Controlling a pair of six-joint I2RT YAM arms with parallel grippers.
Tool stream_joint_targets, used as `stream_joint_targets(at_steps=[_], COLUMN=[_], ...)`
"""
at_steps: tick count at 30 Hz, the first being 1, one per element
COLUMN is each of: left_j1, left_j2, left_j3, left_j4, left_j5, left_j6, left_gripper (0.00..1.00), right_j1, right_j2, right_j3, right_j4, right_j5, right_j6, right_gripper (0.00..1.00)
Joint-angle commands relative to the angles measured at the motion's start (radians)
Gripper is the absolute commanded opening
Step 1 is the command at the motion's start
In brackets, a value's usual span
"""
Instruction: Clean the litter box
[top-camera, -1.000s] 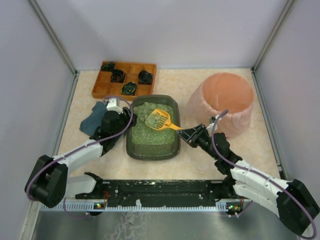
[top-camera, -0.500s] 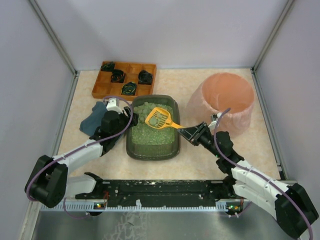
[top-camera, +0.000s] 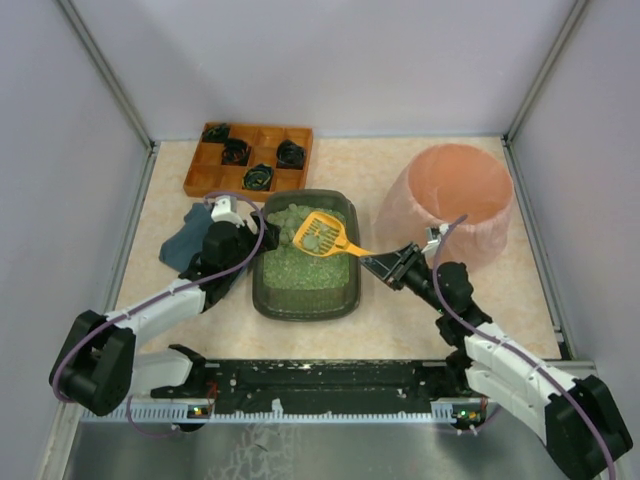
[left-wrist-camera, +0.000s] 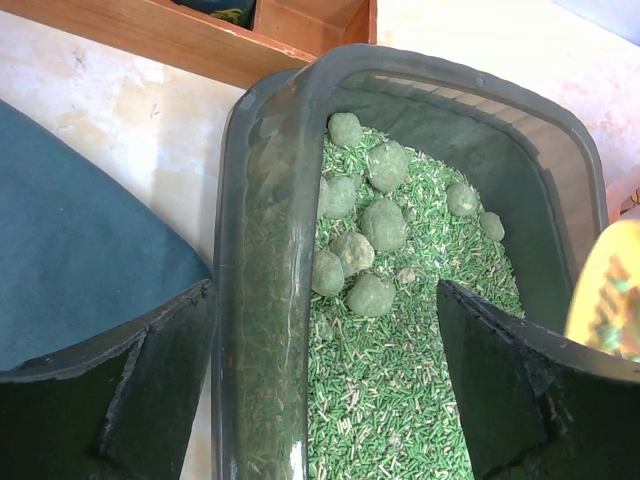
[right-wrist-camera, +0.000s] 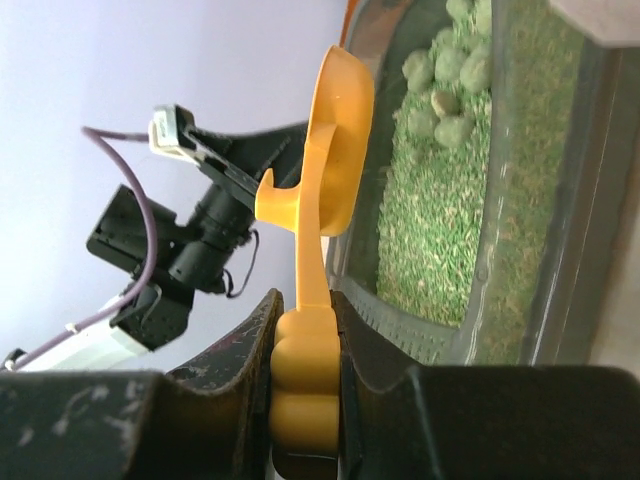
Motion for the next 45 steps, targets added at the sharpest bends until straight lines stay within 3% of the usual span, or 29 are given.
stream_joint_targets(at_steps=[1, 4, 7, 11, 15, 19, 23, 27, 32, 35, 40, 43, 45], left_j1=[-0.006, -0.005, -0.005, -0.005, -0.006, -0.006, -0.005, -0.006, -0.005, -0.005, -0.006, -0.005, -0.005], left_j2=[-0.018, -0.026, -0.026, -0.03, -0.028, -0.026, -0.02, -0.016, -0.012, -0.012, -0.014, -0.012, -0.017], left_j3=[0.006, 0.003, 0.0, 0.001, -0.001, -0.001, -0.008, -0.002, -0.008, -0.002, -0.008, -0.001, -0.006], left_j4=[0.009, 0.006, 0.009, 0.005, 0.009, 0.012, 0.042, 0.033, 0.045, 0.035, 0.046, 0.033, 0.037], left_j5=[-0.013, -0.021, -0.023, -0.028, -0.024, -0.01, 0.016, 0.018, 0.024, 0.022, 0.025, 0.023, 0.02], left_j6=[-0.01, -0.013, -0.015, -0.017, -0.017, -0.013, -0.005, -0.004, -0.004, -0.003, -0.002, -0.003, -0.003], left_gripper=[0.96, 0.99, 1.0, 1.0, 1.0, 1.0, 1.0, 0.99, 0.99, 0.99, 0.99, 0.98, 0.98], right_j1=[-0.016, -0.011, -0.014, -0.014, 0.006, -0.008, 0.042, 0.026, 0.044, 0.036, 0.087, 0.057, 0.063], right_j2=[0.024, -0.002, 0.075, 0.009, 0.065, -0.06, 0.016, -0.128, -0.025, -0.131, -0.034, -0.142, -0.177], right_j3=[0.022, -0.018, 0.032, -0.002, 0.051, -0.009, 0.047, -0.025, -0.003, -0.054, 0.019, -0.023, -0.068], right_j4=[0.106, 0.147, 0.199, 0.132, 0.133, 0.036, 0.038, -0.072, 0.054, -0.028, -0.001, -0.107, -0.048], right_j5=[-0.09, -0.017, -0.167, -0.046, -0.173, -0.018, -0.14, 0.058, -0.082, 0.076, -0.053, 0.081, 0.109], right_j6=[-0.012, 0.035, -0.011, 0.014, -0.049, -0.001, -0.066, 0.012, 0.003, 0.063, -0.003, 0.049, 0.088], right_gripper=[0.0, 0.0, 0.0, 0.0, 0.0, 0.0, 0.0, 0.0, 0.0, 0.0, 0.0, 0.0, 0.0])
